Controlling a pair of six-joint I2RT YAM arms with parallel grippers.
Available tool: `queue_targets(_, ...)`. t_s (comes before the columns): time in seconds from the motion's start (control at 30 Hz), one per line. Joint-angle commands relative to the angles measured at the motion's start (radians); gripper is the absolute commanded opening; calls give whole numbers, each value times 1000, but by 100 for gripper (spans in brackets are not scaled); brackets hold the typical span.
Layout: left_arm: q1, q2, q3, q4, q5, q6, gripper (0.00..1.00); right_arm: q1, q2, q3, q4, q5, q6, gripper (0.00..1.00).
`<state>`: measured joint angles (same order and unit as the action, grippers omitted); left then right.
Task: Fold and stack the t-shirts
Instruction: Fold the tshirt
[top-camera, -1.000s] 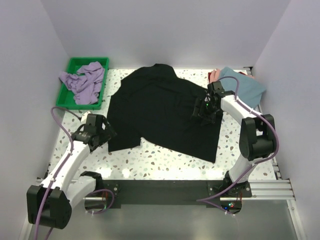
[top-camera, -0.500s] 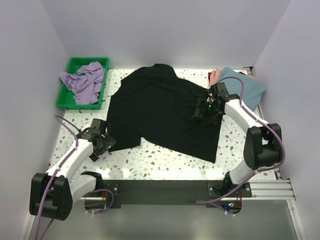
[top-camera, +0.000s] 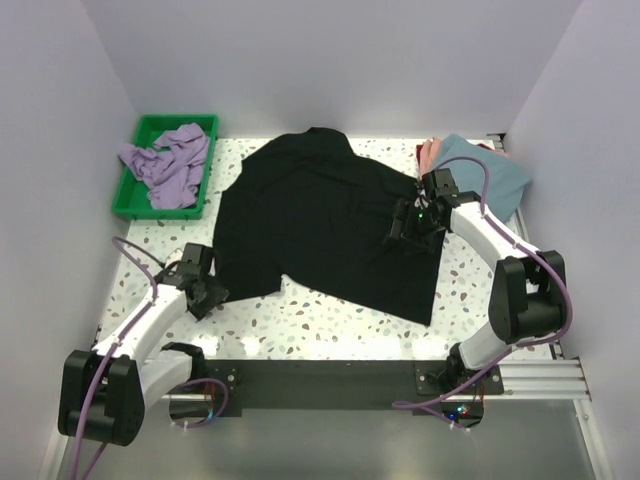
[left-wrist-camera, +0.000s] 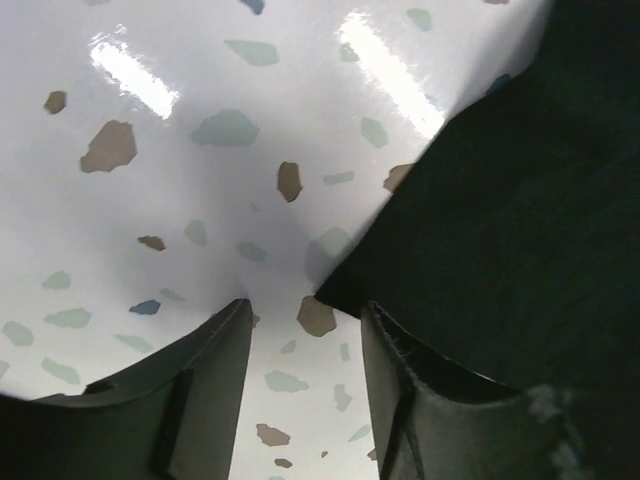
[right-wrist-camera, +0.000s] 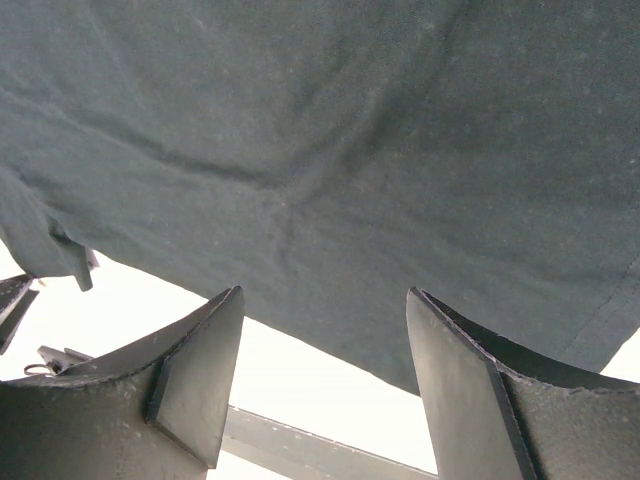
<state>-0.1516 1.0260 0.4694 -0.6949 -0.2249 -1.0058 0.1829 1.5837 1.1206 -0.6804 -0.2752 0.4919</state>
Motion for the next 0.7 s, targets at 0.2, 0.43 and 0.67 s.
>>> queue_targets(0.2,0,55,-20,144,41,85,43,3,-21,-5,8,5,-18,69)
queue_targets(0.43,-2,83,-25,167,64,93,17,1,-25,-5,2,11,-23,69)
queue_targets(0.67,0,65,6,152,90,101,0,3,-47,-24,-11,21,-27,69)
